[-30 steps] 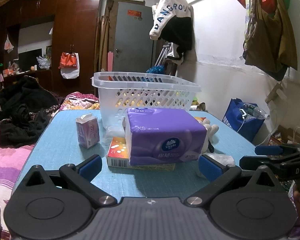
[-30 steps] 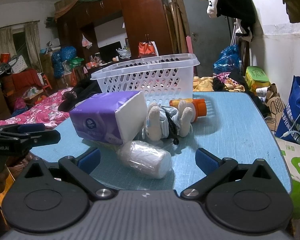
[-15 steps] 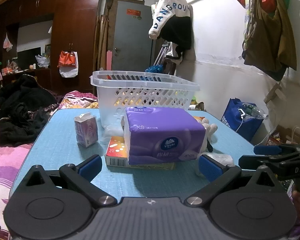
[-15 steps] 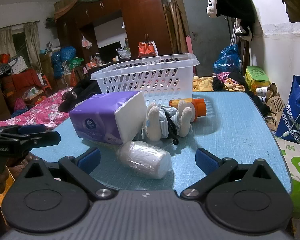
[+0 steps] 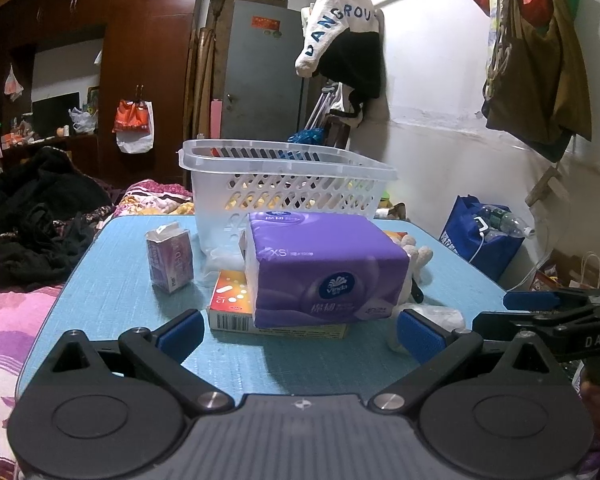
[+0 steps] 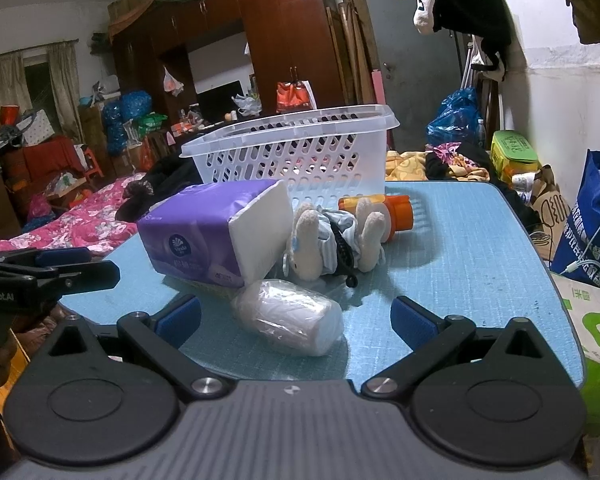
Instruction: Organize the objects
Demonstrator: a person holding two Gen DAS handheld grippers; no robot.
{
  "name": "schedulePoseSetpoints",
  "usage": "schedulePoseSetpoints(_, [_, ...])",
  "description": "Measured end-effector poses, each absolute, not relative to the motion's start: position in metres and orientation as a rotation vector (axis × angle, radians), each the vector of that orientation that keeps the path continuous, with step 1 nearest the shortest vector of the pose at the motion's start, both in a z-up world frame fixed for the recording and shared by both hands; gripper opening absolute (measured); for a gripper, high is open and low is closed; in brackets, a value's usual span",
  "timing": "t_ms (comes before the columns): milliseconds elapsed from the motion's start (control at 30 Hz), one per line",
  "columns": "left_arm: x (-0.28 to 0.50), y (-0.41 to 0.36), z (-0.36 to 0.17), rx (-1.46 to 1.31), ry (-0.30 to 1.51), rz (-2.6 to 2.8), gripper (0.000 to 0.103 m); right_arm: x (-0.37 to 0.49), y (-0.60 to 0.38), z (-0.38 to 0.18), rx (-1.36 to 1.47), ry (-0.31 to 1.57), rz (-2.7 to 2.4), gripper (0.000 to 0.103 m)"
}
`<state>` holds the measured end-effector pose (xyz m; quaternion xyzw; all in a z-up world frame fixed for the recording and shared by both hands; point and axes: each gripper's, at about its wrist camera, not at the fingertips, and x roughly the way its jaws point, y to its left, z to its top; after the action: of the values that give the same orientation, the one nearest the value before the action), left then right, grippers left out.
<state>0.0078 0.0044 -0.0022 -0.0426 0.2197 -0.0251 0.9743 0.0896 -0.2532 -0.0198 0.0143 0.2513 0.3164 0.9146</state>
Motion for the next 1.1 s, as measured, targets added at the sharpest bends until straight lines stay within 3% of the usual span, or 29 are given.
schedulePoseSetpoints(300, [0.009, 0.003, 0.000, -0.068, 0.411, -0.078, 0.103, 0.091, -0.254, -0.022, 0.057, 0.511, 0.660, 0.103])
schedulePoseSetpoints(467, [0.021, -0.003, -0.007, -0.006, 0.405, -0.106, 0.103, 0.092, -0.251, -0.029, 0.039, 0.390, 0.689, 0.103])
schedulePoseSetpoints(800, [0.026, 0.020, -0.012, 0.031, 0.279, -0.129, 0.103, 0.106, -0.244, -0.030, 0.088, 0.335, 0.795, 0.103])
schedulePoseSetpoints(967, [0.037, 0.029, -0.021, 0.028, 0.282, -0.216, 0.097, 0.106, -0.224, -0.032, 0.021, 0.285, 0.845, 0.103])
schedulePoseSetpoints(1100, [0.044, 0.034, -0.027, 0.020, 0.274, -0.234, 0.090, 0.111, -0.215, -0.036, -0.048, 0.262, 0.858, 0.089])
